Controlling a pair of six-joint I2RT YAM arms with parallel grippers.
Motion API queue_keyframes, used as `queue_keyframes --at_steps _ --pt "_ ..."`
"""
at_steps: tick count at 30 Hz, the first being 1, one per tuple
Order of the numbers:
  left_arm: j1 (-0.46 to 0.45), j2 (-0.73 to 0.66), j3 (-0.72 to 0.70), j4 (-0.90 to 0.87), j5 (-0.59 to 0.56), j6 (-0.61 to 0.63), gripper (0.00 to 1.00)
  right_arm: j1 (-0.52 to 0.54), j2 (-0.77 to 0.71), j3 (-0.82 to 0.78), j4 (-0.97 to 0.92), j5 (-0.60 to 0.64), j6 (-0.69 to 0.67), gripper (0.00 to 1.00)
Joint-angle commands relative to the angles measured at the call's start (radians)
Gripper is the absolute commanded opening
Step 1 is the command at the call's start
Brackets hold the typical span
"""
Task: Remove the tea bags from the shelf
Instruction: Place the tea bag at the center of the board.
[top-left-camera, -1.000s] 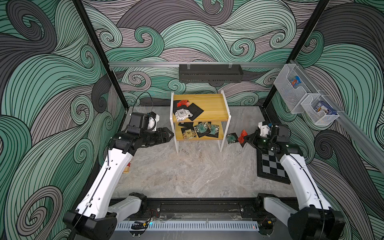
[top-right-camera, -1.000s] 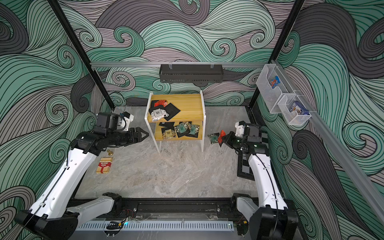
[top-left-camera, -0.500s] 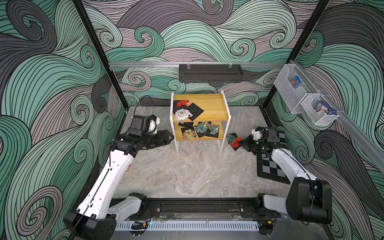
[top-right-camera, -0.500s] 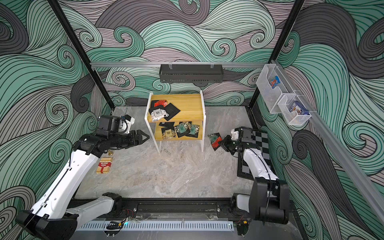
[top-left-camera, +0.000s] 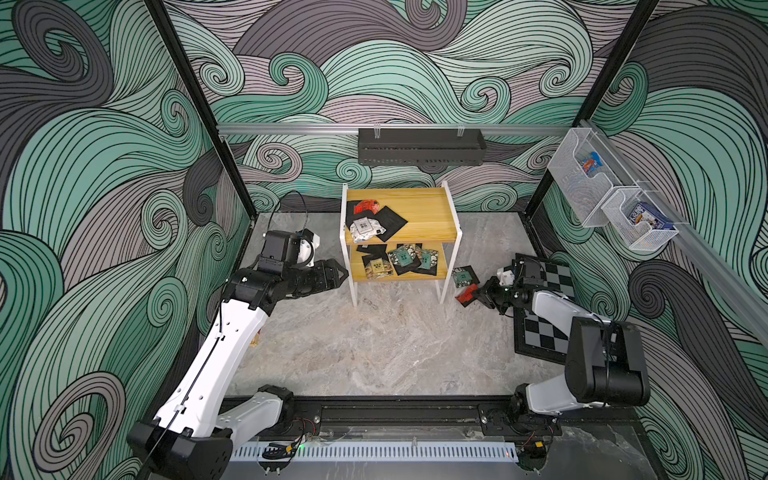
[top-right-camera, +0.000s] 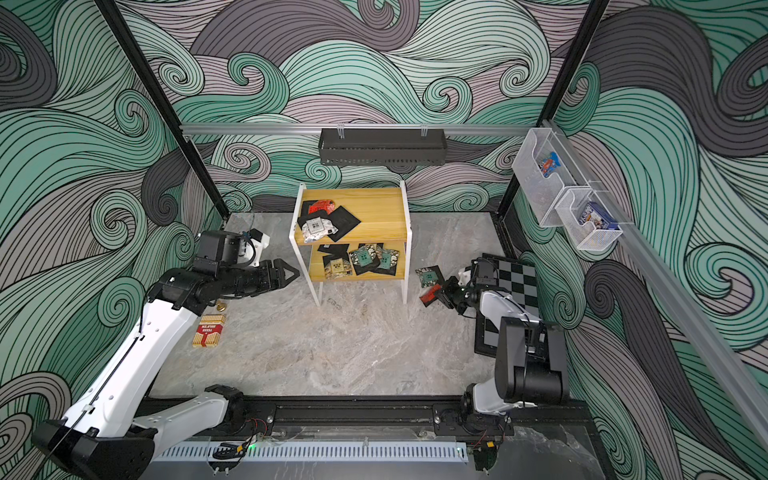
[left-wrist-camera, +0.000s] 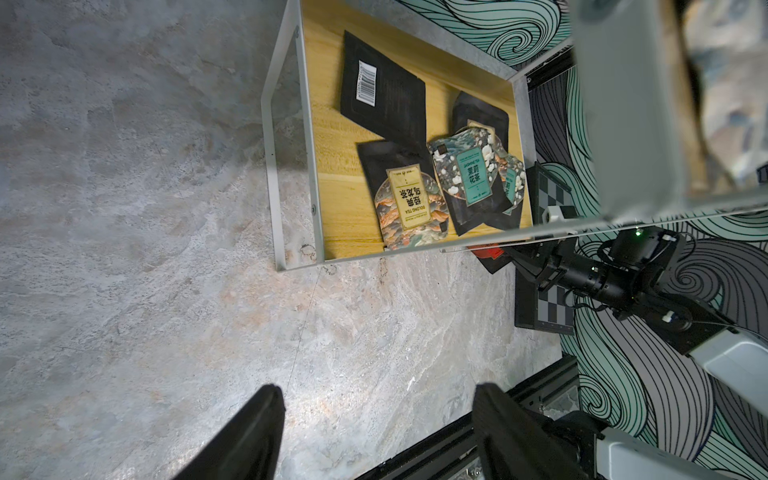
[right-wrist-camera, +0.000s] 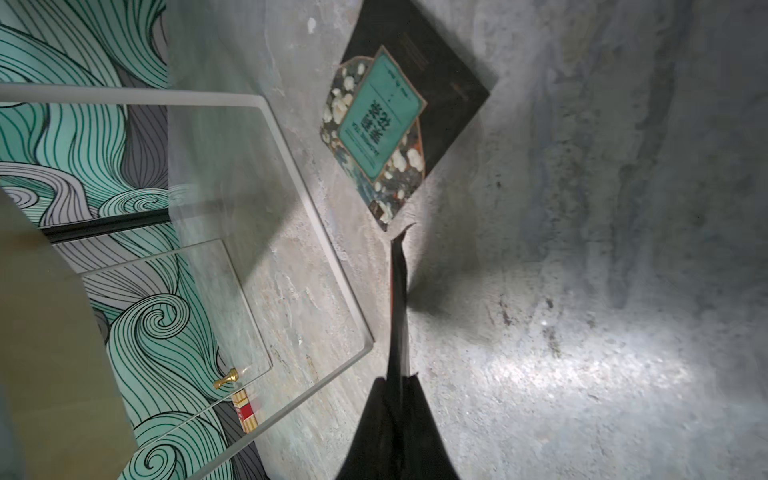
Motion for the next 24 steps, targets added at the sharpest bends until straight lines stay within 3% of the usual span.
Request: queue_keyframes --at_steps 1,6,19,24 --pt "-0.003 -0.017 -0.001 0.013 -0.005 -0.007 0.75 -0.003 0.029 -0.005 0.003 0.049 0.009 0.1" --pt "-0.003 -0.018 -0.001 0.012 -0.007 -0.009 0.75 -0.003 0.064 -0.003 0.003 0.087 0.005 0.14" --pt "-0.002 -0.014 0.001 0.02 -0.005 -0.011 0.75 -0.005 0.01 -0.007 -0.061 0.131 -0.023 0.47" --pt "-0.003 -0.014 0.007 0.02 -0.01 -0.004 0.75 -0.018 -0.057 0.0 -0.123 0.164 -0.037 0.52"
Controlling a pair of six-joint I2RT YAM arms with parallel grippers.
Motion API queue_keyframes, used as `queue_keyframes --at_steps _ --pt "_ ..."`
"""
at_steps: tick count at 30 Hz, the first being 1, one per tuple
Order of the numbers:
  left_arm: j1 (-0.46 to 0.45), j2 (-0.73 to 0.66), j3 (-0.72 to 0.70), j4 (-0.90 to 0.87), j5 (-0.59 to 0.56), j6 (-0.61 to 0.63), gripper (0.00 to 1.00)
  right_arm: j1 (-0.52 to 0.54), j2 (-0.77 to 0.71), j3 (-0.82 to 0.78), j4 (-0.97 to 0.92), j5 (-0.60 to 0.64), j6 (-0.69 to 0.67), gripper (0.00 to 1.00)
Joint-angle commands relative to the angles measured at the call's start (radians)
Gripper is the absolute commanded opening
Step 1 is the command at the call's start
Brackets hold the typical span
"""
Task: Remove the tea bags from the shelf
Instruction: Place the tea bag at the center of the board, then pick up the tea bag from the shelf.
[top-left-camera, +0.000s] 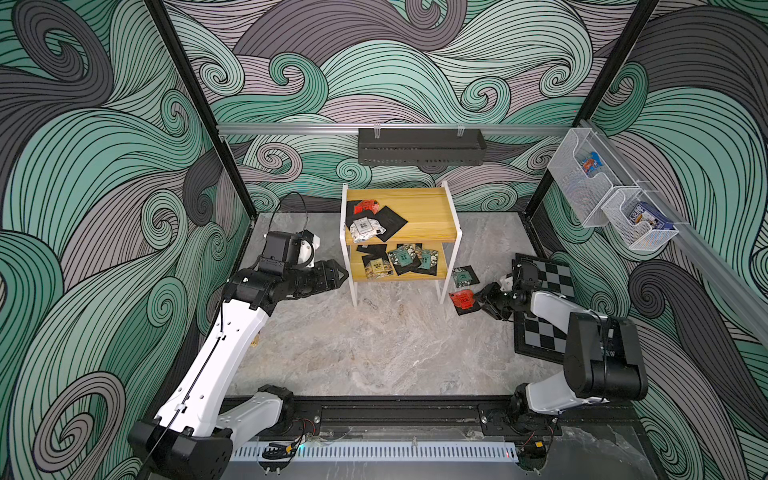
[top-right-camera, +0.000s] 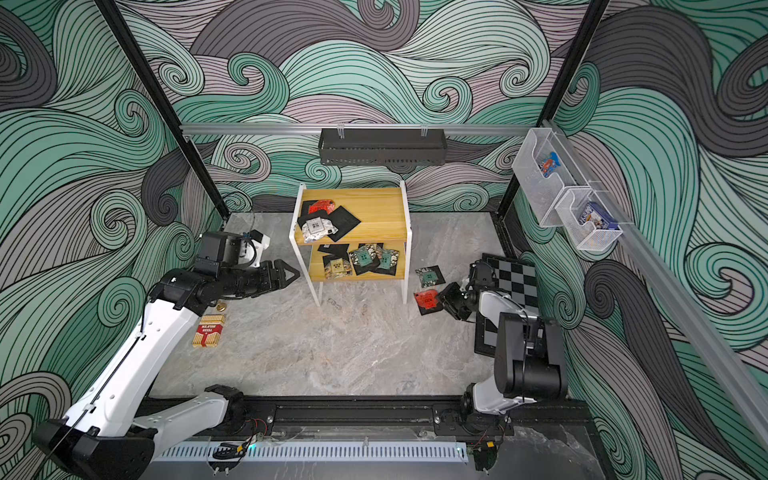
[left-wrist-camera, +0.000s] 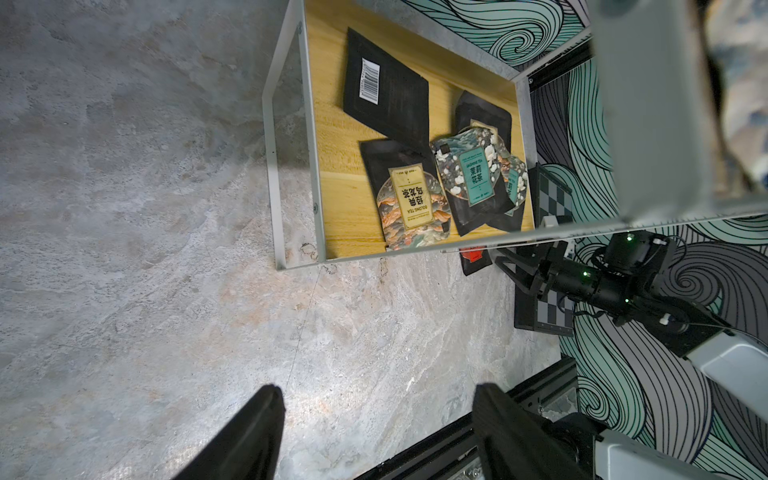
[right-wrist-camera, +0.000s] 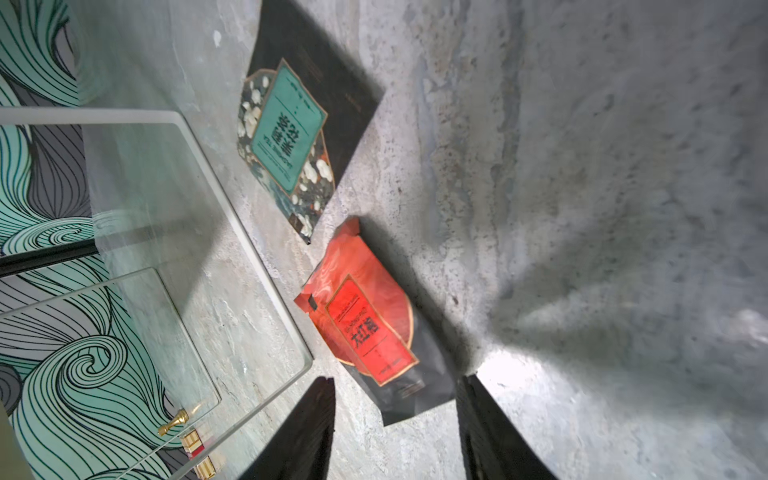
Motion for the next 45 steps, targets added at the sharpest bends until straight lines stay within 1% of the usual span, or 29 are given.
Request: queue_keyframes --at_steps 1,10,11,14,16,21,23,27,29,37,41,42,43,45 --pt "-0.003 -0.014 0.014 0.013 -0.01 0.007 0.75 -0.017 -0.059 0.008 -0.079 0.035 -0.021 0.52" --pt "-0.003 -0.015 0.076 -0.024 -0.03 0.015 0.75 -0.006 -0.254 0.112 -0.254 0.076 -0.114 0.58" --pt "-0.003 -0.014 0.089 -0.032 -0.03 0.015 0.75 0.006 -0.285 0.126 -0.276 0.086 -0.128 0.58" --pt "-0.005 -0.011 0.125 -0.051 -0.034 0.018 0.75 0.058 -0.37 0.172 -0.338 0.133 -0.169 0.63" --pt "-0.005 -0.009 0.144 -0.059 -0.031 0.015 0.75 0.095 -0.411 0.213 -0.379 0.163 -0.197 0.64" --pt "-0.006 -0.005 0.184 -0.069 -0.026 0.007 0.75 0.182 -0.468 0.324 -0.451 0.204 -0.27 0.64" --pt "-0.008 0.0 0.209 -0.078 -0.025 0.006 0.75 0.237 -0.486 0.374 -0.472 0.233 -0.312 0.65" --pt "-0.011 0.013 0.259 -0.085 -0.024 0.002 0.74 0.365 -0.5 0.47 -0.497 0.307 -0.407 0.67" --pt "-0.013 0.021 0.286 -0.086 -0.021 0.002 0.74 0.441 -0.497 0.515 -0.498 0.345 -0.455 0.7" --pt "-0.014 0.059 0.352 -0.076 -0.015 -0.018 0.72 0.642 -0.436 0.664 -0.497 0.377 -0.622 0.73" --pt "-0.014 0.075 0.364 -0.06 -0.011 -0.026 0.72 0.726 -0.39 0.721 -0.479 0.393 -0.708 0.77" --pt "-0.014 0.08 0.367 -0.057 -0.009 -0.026 0.72 0.747 -0.38 0.731 -0.468 0.395 -0.732 0.86" --pt "-0.013 0.083 0.371 -0.054 -0.006 -0.029 0.72 0.765 -0.369 0.74 -0.457 0.398 -0.76 0.99" --pt "-0.014 0.088 0.379 -0.053 0.0 -0.028 0.72 0.792 -0.351 0.757 -0.438 0.394 -0.812 0.99"
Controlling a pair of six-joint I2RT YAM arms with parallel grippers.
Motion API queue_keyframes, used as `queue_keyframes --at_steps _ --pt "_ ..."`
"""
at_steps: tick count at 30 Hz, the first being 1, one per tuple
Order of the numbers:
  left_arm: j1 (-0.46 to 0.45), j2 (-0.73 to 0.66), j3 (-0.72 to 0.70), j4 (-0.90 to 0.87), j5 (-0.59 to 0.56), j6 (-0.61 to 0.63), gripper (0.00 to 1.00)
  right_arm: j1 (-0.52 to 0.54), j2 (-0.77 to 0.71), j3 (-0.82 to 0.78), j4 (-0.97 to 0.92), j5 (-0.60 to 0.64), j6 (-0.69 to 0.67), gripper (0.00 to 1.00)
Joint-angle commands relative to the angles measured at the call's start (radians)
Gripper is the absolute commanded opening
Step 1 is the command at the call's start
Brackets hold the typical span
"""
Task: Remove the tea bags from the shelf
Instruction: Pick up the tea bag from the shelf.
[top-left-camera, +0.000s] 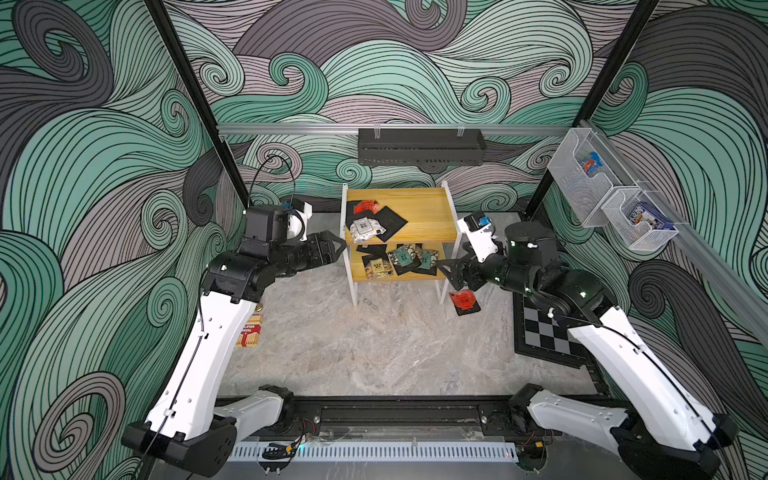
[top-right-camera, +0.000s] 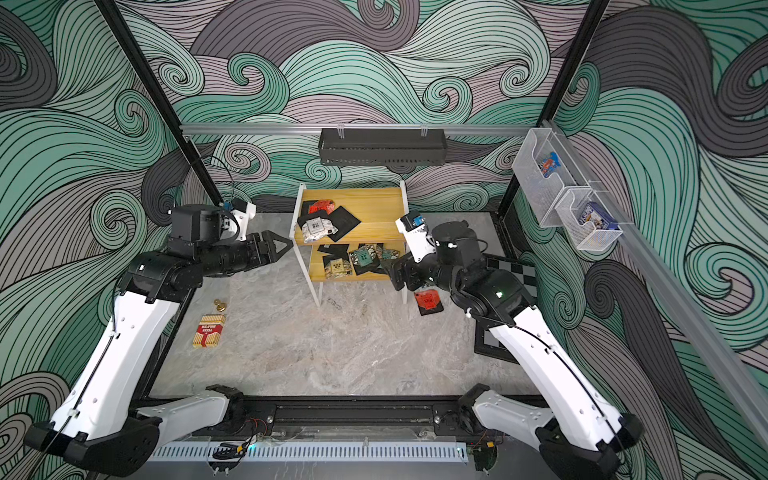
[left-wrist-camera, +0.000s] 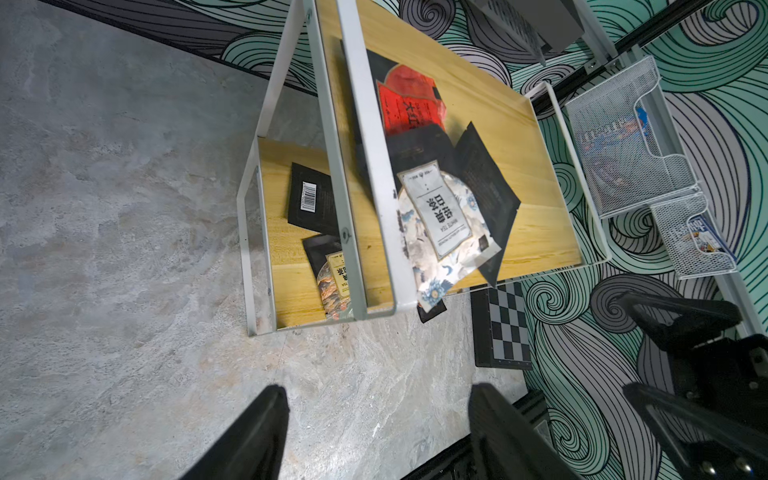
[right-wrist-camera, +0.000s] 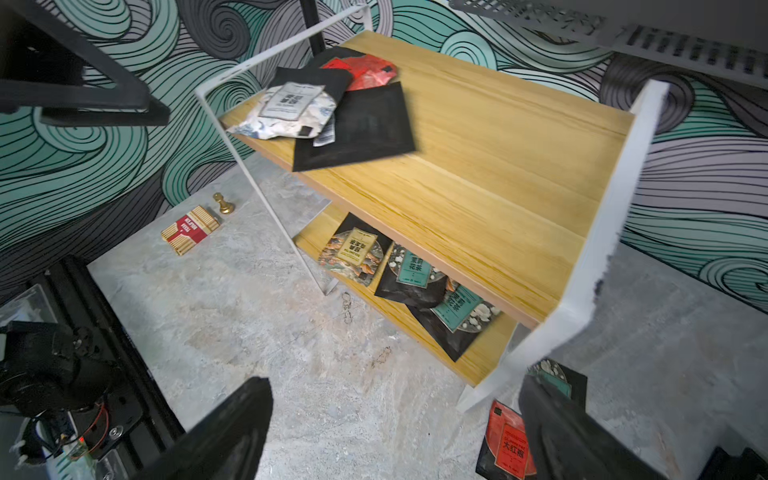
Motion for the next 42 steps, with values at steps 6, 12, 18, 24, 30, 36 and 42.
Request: queue_keyframes --at_steps 6,12,18,24,30,36,42 --pt "-0.009 0.028 0.076 -0.004 0.025 -0.003 0.73 0.074 0.04 0.027 0.15 -0.054 -0.283 0.96" --pt "-0.008 0.045 0.09 -0.008 0.031 -0.008 0.72 0.085 0.084 0.0 0.243 -0.115 -0.468 0.92" --pt "-0.008 0.051 0.083 -0.004 0.036 -0.015 0.72 0.097 0.17 0.055 0.254 -0.144 -0.556 0.91" --pt "-0.009 0.053 0.071 -0.003 0.037 -0.017 0.71 0.114 0.245 0.095 0.292 -0.15 -0.597 0.9" --pt "-0.008 0.05 0.056 0.001 0.037 -0.018 0.71 0.134 0.332 0.158 0.294 -0.112 -0.621 0.88" --pt "-0.009 0.041 0.044 0.0 0.033 -0.017 0.71 0.137 0.4 0.202 0.292 -0.09 -0.626 0.86" --pt "-0.009 0.04 0.039 0.002 0.031 -0.017 0.71 0.137 0.457 0.237 0.276 -0.057 -0.621 0.83"
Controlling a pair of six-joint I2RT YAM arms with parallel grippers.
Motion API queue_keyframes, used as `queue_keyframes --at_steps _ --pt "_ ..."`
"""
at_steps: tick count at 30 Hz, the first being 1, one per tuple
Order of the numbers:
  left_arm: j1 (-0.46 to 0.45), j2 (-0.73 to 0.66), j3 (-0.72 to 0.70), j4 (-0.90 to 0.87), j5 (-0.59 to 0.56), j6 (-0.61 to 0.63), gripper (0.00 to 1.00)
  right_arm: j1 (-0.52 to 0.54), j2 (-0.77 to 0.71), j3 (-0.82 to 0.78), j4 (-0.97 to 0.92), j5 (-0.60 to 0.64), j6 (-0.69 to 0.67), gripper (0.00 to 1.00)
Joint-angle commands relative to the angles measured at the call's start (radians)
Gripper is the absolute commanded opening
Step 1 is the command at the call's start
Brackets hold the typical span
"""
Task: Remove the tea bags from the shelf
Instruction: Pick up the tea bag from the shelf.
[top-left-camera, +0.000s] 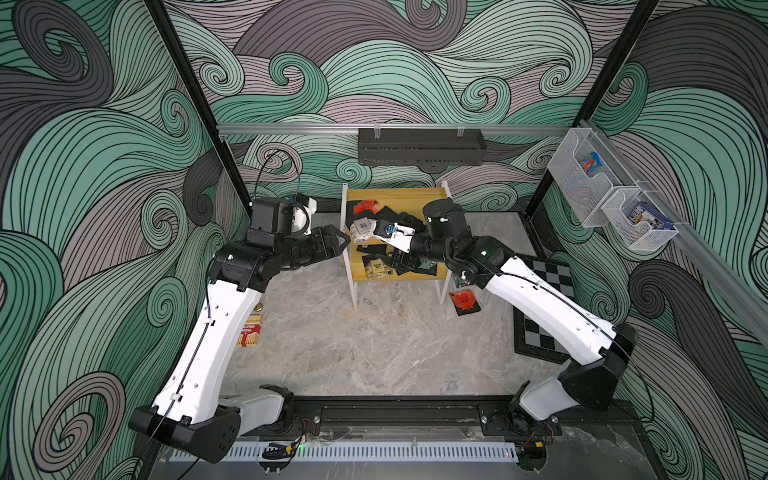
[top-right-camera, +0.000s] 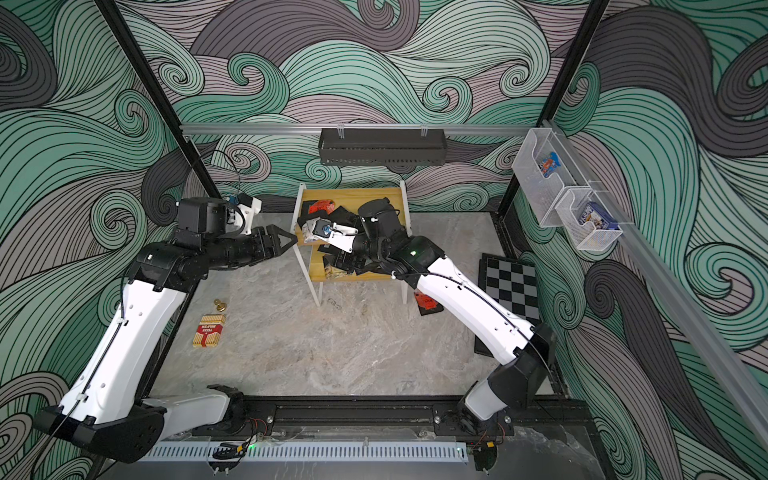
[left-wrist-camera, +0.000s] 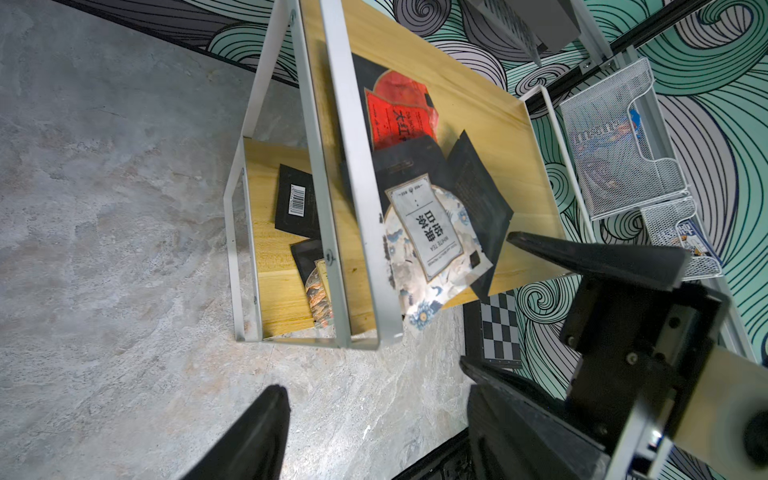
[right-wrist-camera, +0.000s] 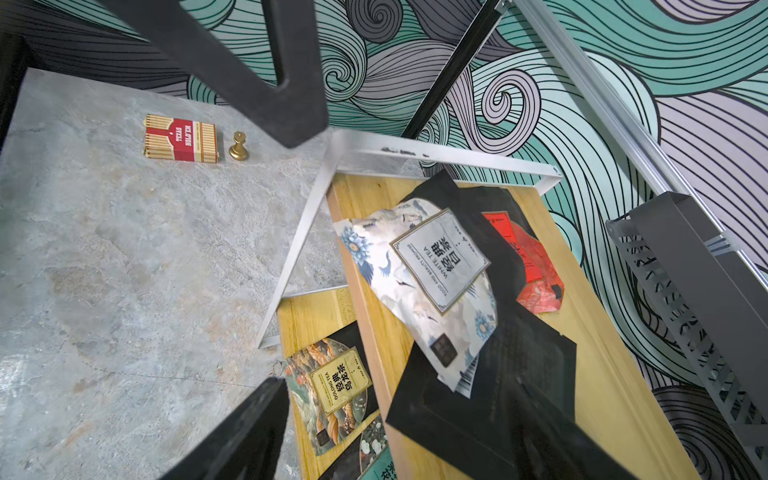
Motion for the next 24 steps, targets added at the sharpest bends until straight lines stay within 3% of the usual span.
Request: queue_keyframes --at_steps 1,13,24 --pt "-0.004 -0.011 -0.003 0.002 0.009 -0.002 0.71 0.005 0.018 0.029 -0.001 0.036 0.005 0.82" --pt "-0.004 -0.022 -0.02 0.007 0.005 -0.002 0.71 -0.011 0.017 -0.014 -0.006 0.101 0.048 0.7" --pt "-0.004 -0.027 -0.041 0.018 0.011 -0.011 0.71 -0.047 -0.077 -0.124 -0.005 0.16 0.071 0.57"
